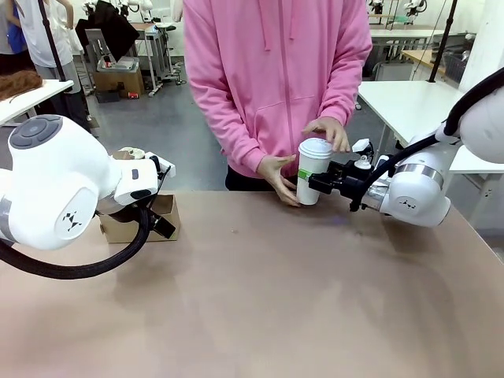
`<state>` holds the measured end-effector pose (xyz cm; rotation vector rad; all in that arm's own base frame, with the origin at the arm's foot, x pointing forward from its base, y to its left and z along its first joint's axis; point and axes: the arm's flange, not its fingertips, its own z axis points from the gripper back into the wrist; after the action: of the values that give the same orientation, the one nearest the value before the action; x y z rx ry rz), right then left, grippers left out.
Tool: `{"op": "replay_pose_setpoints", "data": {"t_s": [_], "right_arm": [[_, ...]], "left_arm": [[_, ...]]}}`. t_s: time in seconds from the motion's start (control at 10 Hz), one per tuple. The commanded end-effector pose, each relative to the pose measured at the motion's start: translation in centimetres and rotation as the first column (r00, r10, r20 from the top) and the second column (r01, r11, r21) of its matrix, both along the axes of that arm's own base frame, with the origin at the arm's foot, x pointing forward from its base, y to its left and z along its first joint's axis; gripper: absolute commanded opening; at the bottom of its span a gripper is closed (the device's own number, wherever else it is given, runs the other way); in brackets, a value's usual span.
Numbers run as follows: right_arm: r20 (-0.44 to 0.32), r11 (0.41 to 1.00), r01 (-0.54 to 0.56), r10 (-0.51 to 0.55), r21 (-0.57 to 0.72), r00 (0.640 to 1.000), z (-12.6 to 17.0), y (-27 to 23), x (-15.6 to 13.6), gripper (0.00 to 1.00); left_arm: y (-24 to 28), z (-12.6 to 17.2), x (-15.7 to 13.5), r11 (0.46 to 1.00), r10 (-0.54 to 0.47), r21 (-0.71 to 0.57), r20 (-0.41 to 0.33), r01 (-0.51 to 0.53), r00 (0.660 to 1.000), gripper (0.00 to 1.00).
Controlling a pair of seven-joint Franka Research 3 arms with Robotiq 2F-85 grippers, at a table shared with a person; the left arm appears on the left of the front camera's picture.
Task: Pour a drink into a cup and package it in a carrier.
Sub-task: When a person places the Paper Cup Lid on the 600 ml Paper Cup , lift the 600 ml Paper Cup.
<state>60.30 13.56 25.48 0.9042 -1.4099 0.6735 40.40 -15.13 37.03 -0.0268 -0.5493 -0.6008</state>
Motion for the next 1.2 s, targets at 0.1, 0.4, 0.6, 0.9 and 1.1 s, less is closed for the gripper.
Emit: {"op": "replay_pose_setpoints", "data": {"t_s": [0.1, 0.4, 0.6, 0.9, 1.1], "right_arm": [[0.004, 1.000, 0.015, -0.015, 0.009, 1.000, 0.5, 0.4, 0.1, 0.80], [0.004, 1.000, 0.015, -0.015, 0.009, 1.000, 0.5, 0.4, 0.1, 0.80], [0.004, 1.000, 0.015, -0.015, 0.009, 1.000, 0.5, 0.4, 0.1, 0.80], [0.004, 1.000, 0.015, -0.015, 0.009, 1.000, 0.5, 0.4, 0.1, 0.80], [0.022, 0.999, -0.010, 0.011, -0.039, 1.000, 3.0, -0.8, -1.2, 0.80]], "left_arm": [[0.0, 0.0, 0.0, 1.000, -0.001, -0.001, 0.000, 0.001, 1.000, 1.00], [0.0, 0.0, 0.0, 1.000, -0.001, -0.001, 0.000, 0.001, 1.000, 1.00], [0.0, 0.0, 0.0, 1.000, -0.001, -0.001, 0.000, 0.001, 1.000, 1.00], [0.0, 0.0, 0.0, 1.000, -0.001, -0.001, 0.000, 0.001, 1.000, 1.00], [0.0, 0.0, 0.0, 1.000, -0.001, -0.001, 0.000, 0.001, 1.000, 1.00]]}}
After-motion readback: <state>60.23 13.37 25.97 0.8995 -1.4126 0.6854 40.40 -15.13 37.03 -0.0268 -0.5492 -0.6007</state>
